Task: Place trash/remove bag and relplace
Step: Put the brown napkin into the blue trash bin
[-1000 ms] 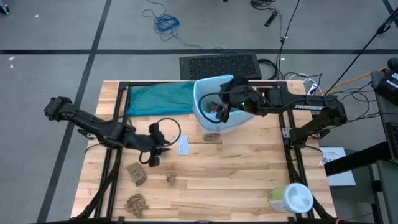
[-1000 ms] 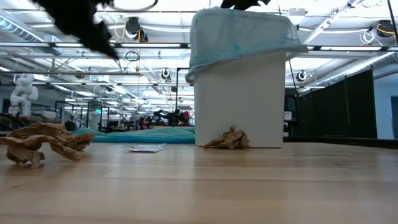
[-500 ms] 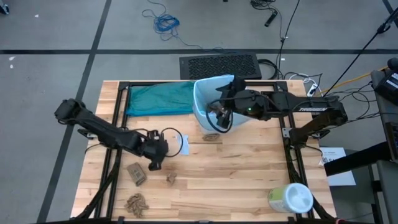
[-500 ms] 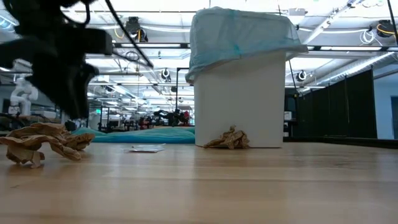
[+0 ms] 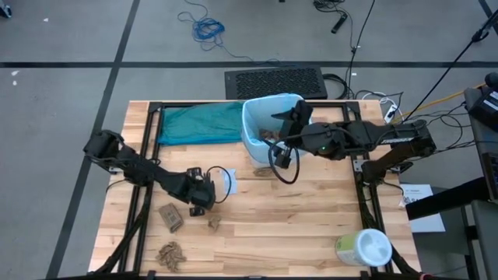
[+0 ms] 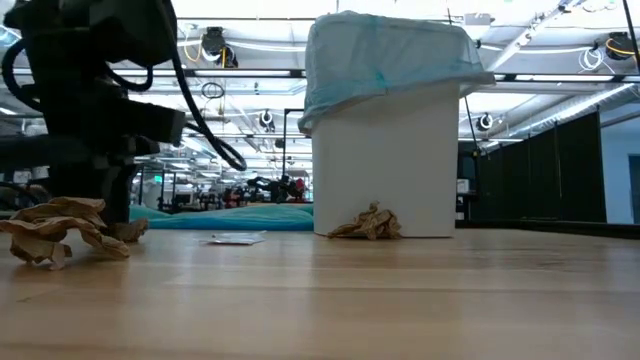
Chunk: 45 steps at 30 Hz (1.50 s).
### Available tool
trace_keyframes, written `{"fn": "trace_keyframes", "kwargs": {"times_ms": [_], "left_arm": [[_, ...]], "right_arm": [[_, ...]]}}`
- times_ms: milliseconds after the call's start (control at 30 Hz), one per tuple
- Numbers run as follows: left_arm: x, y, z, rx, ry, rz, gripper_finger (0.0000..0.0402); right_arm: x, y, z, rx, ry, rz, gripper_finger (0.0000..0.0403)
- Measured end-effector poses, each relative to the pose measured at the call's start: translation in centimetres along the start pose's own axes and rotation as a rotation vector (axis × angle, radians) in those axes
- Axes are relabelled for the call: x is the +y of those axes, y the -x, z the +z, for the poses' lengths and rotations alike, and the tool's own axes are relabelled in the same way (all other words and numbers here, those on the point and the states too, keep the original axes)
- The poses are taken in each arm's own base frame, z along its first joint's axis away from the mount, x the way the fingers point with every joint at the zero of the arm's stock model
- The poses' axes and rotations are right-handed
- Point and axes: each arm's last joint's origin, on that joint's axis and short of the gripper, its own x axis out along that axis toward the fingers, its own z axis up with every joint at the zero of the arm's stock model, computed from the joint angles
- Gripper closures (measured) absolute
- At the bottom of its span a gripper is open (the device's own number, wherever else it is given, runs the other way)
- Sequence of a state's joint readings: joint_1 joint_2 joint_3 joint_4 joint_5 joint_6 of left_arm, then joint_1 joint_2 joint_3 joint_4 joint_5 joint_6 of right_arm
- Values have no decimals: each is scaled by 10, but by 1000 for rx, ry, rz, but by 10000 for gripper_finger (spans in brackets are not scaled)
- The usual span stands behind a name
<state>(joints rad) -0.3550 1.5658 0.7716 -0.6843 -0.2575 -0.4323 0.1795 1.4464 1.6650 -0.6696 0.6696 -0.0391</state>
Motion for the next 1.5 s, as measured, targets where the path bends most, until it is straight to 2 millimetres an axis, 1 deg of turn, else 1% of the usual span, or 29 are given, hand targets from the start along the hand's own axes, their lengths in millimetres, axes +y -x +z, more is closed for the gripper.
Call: {"fn": "trace_keyframes", "kwargs": {"times_ms": [67, 100, 133, 233, 300, 367, 467, 600, 667, 733, 833, 900, 1033, 1167, 1267, 1333, 1500], "left_arm": [[1, 13, 10, -51, -23, 6, 375], [3, 24, 15, -90, -26, 6, 386], [4, 36, 22, -139, -27, 0, 390], [11, 66, 36, -239, -48, 5, 390], [19, 91, 48, -349, -36, 32, 394], [29, 121, 58, -466, -4, 71, 396], [45, 159, 68, -591, 7, 111, 398], [70, 210, 82, -799, 19, 152, 398], [84, 227, 90, -873, 10, 191, 399], [97, 237, 99, -934, -7, 213, 399], [118, 242, 114, -1005, -22, 208, 399], [131, 238, 123, -1031, -30, 194, 399], [156, 216, 143, -1018, 16, 221, 398], [177, 194, 158, -993, 59, 264, 383], [182, 179, 167, -975, 38, 245, 364], [181, 175, 169, -972, 19, 214, 348], [178, 180, 169, -1012, -8, 170, 303]], "right_arm": [[1, 2, 0, -3, 2, -8, 64], [1, 3, 0, -5, 0, -7, 64], [1, 4, 1, -8, -1, -6, 64], [0, 8, 2, -16, -3, -3, 64], [-2, 10, 2, -21, -8, -6, 64], [-5, 13, 3, -27, -12, -24, 64], [-10, 18, 3, -32, -15, -49, 64], [-14, 23, 3, -35, -21, -52, 64], [-15, 25, 4, -38, -25, -53, 64], [-15, 25, 4, -39, -25, -53, 64], [-16, 24, 3, -37, -25, -54, 64], [-17, 24, 3, -36, -26, -58, 64], [-19, 22, 3, -32, -30, -70, 65], [-23, 19, 2, -16, -26, -82, 65], [-24, 18, 0, -4, -20, -88, 65], [-24, 18, 0, 2, -15, -88, 64], [-24, 18, -3, 20, 0, -86, 64]]}}
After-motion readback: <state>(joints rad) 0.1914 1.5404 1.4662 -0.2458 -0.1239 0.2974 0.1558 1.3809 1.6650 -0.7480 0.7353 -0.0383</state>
